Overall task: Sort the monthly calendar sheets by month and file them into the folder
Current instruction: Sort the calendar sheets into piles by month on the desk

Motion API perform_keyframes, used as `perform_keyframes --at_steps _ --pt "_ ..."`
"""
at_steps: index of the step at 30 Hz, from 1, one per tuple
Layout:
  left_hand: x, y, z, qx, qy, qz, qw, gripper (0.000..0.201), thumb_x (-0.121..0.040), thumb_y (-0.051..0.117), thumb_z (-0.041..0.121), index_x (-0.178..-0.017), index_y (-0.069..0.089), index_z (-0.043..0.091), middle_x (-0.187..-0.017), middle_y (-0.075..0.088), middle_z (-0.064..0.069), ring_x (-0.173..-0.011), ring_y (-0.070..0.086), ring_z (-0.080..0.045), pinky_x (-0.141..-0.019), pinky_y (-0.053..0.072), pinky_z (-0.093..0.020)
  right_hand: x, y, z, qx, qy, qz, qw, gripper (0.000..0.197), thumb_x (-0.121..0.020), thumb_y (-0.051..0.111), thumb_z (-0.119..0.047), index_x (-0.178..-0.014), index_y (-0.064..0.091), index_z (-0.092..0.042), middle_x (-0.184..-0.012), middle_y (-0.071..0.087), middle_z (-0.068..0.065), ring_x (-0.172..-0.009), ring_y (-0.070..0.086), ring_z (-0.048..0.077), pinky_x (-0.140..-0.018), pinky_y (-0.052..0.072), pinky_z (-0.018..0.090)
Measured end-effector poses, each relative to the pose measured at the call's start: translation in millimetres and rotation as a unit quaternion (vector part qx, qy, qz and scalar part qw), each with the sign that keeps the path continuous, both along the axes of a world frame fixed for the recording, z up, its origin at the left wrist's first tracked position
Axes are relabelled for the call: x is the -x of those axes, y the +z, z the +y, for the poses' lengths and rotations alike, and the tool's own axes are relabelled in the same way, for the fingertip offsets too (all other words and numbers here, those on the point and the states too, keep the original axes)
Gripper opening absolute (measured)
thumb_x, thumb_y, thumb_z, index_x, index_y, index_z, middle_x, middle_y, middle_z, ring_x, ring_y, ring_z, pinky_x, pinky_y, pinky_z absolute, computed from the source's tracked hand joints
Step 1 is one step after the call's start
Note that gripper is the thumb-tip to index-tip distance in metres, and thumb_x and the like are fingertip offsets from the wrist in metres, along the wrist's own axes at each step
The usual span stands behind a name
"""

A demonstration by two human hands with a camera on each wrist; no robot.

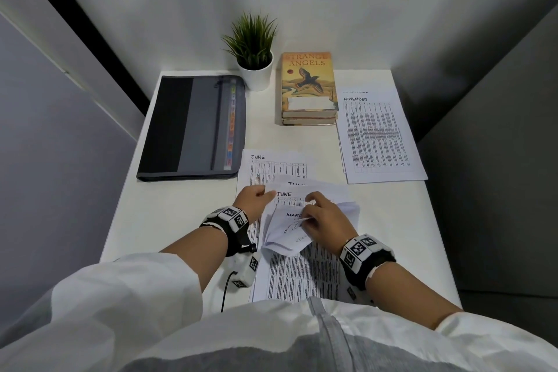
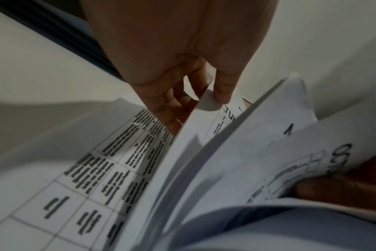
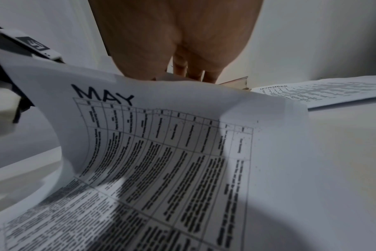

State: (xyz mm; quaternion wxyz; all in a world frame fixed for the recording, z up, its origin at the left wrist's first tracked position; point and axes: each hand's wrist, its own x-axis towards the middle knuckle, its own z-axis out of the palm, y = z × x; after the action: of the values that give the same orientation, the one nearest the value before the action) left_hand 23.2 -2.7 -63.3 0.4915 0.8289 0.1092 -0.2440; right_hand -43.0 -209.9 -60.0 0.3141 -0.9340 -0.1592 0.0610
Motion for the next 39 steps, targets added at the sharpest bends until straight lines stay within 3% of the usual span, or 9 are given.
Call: perform_keyframes --at_steps 6,12,16,21,26,30,32,34,39 --pt "7 -7 0 0.006 -0.032 0.004 0.999 0.016 -0.090 0.068 0.027 -0.091 0.068 0.012 -0.084 0.070 -0.005 -0.064 0.057 -0.015 -0.057 0.044 -0.023 -1 -10 0 -0.012 -0.006 0.012 1.000 0.007 -0.081 0.067 -0.012 -0.088 0.067 -0.010 -0.142 0.044 0.007 -0.096 0.061 0.022 -0.084 0.050 0.034" --pt "10 -8 -2 0.036 -0.014 0.020 0.999 0.024 -0.083 0.074 0.035 -0.092 0.064 0.015 -0.082 0.070 -0.002 -0.063 0.056 -0.014 -0.055 0.042 -0.022 4 -10 3 0.010 -0.017 -0.033 0.999 0.005 -0.078 0.071 -0.008 -0.082 0.067 -0.010 -0.113 0.058 0.010 -0.099 0.053 0.030 -0.077 0.048 0.035" --pt "6 -1 -3 -0.016 -0.023 0.007 1.000 0.039 -0.095 0.057 0.040 -0.067 0.037 0.021 -0.064 0.038 0.005 -0.058 0.036 -0.012 -0.055 0.027 -0.028 3 -6 2 0.011 -0.015 -0.063 0.998 0.007 -0.074 0.074 -0.007 -0.077 0.068 -0.010 -0.085 0.057 0.007 -0.084 0.055 0.029 -0.066 0.047 0.036" --pt "5 -3 -3 -0.032 -0.050 -0.010 0.998 0.022 -0.093 0.061 0.026 -0.074 0.060 0.015 -0.067 0.057 0.002 -0.057 0.049 -0.011 -0.052 0.036 -0.022 5 -8 2 -0.003 -0.021 -0.026 0.999 0.005 -0.081 0.069 -0.010 -0.085 0.069 -0.008 -0.102 0.055 0.009 -0.087 0.053 0.026 -0.069 0.050 0.037" --pt "9 -2 -6 0.026 -0.027 0.001 0.999 0.020 -0.083 0.075 0.020 -0.098 0.070 0.008 -0.093 0.074 -0.007 -0.088 0.070 -0.024 -0.076 0.055 -0.034 6 -8 3 0.002 -0.024 -0.045 0.999 0.008 -0.076 0.073 -0.007 -0.082 0.069 -0.010 -0.117 0.058 0.013 -0.097 0.052 0.033 -0.080 0.049 0.040" --pt "8 3 -6 0.011 -0.015 0.005 1.000 0.027 -0.089 0.067 0.036 -0.070 0.056 0.019 -0.062 0.054 0.007 -0.055 0.049 -0.012 -0.054 0.038 -0.025 5 -4 3 0.023 -0.014 -0.072 0.997 0.008 -0.073 0.076 -0.009 -0.078 0.070 -0.011 -0.084 0.061 0.005 -0.087 0.053 0.031 -0.070 0.049 0.039" --pt "8 1 -5 -0.004 -0.005 -0.007 1.000 0.042 -0.093 0.060 0.033 -0.061 0.038 0.019 -0.055 0.035 0.005 -0.051 0.033 -0.014 -0.051 0.025 -0.026 5 -4 3 0.013 -0.014 -0.056 0.998 0.005 -0.076 0.073 -0.011 -0.080 0.069 -0.011 -0.083 0.057 0.005 -0.084 0.054 0.028 -0.065 0.048 0.039" --pt "7 1 -4 -0.009 -0.011 -0.012 1.000 0.040 -0.094 0.060 0.027 -0.059 0.042 0.016 -0.055 0.038 0.002 -0.052 0.034 -0.015 -0.050 0.026 -0.026 6 -4 3 0.000 -0.018 -0.037 0.999 0.004 -0.079 0.070 -0.012 -0.083 0.068 -0.010 -0.090 0.054 0.006 -0.081 0.053 0.026 -0.062 0.048 0.037" --pt "8 1 -8 0.038 -0.001 0.020 0.999 0.023 -0.083 0.075 0.018 -0.100 0.069 0.005 -0.095 0.073 -0.014 -0.083 0.068 -0.028 -0.077 0.056 -0.040 7 -9 4 -0.011 -0.026 -0.027 0.999 0.006 -0.078 0.071 -0.011 -0.083 0.067 -0.012 -0.122 0.053 0.011 -0.101 0.052 0.027 -0.084 0.047 0.035"
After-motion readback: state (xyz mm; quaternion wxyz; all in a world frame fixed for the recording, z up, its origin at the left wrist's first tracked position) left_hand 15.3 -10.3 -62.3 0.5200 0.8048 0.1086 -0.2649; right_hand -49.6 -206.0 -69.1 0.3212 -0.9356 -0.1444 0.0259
